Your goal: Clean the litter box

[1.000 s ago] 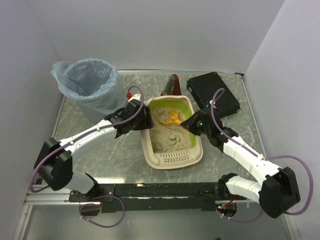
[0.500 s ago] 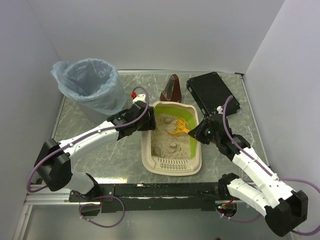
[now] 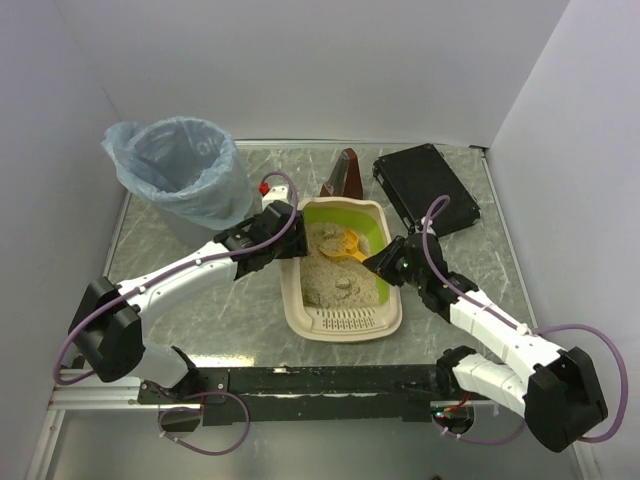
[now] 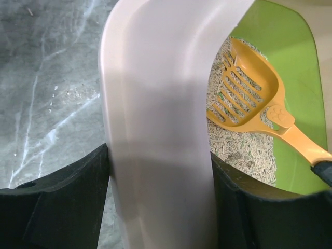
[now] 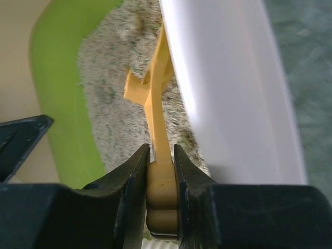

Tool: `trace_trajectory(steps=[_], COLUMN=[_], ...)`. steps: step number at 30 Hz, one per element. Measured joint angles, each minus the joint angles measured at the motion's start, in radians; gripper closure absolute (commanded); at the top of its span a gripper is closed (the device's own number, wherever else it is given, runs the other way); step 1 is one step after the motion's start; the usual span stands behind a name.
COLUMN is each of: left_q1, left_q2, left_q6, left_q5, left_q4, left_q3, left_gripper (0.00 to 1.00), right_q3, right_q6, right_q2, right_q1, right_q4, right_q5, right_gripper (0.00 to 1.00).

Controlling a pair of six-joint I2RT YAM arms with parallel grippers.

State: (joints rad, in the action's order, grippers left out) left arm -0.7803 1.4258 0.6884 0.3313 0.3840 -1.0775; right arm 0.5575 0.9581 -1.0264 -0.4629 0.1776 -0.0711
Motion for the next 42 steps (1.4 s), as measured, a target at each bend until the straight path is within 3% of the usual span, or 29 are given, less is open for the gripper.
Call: trace_trajectory(steps=[7,14,25,36,42], left_q1=[-0.003,-0.018,-0.034,0.053,0.081], left_q2=[0.000,0.000,0.011,-0.019,-0.034], left_q6=[0.003,0.027,0.145,0.175,0.170], left_q5=[0.027,0.049,0.089,-0.024,-0.058], left_q4=[-0.004,-0.008,0.057,-0.092,-0.114], left_q3=[-0.003,-0.018,-0.029,0.171,0.203], left_gripper=[0.99,0.99,0.99,0.99,0.87], right_q3=[-0.201,-0.307,-0.372,-0.412,-0.440], right_q6=[0.027,0.028,0.026,0.030,0.044], right_q2=[0.001,0.074,0.185,0.349,0.402], right_q1=[-0.031,-0.045,-0.042,0.015,0.086], right_q4=[-0.390,-0.560,-0.576,-0.510,-0.505], right_q5=[-0.024,0.012,-0.021,-0.109,-0.227], right_gripper=[1.00,1.00,1.00,1.00,1.00])
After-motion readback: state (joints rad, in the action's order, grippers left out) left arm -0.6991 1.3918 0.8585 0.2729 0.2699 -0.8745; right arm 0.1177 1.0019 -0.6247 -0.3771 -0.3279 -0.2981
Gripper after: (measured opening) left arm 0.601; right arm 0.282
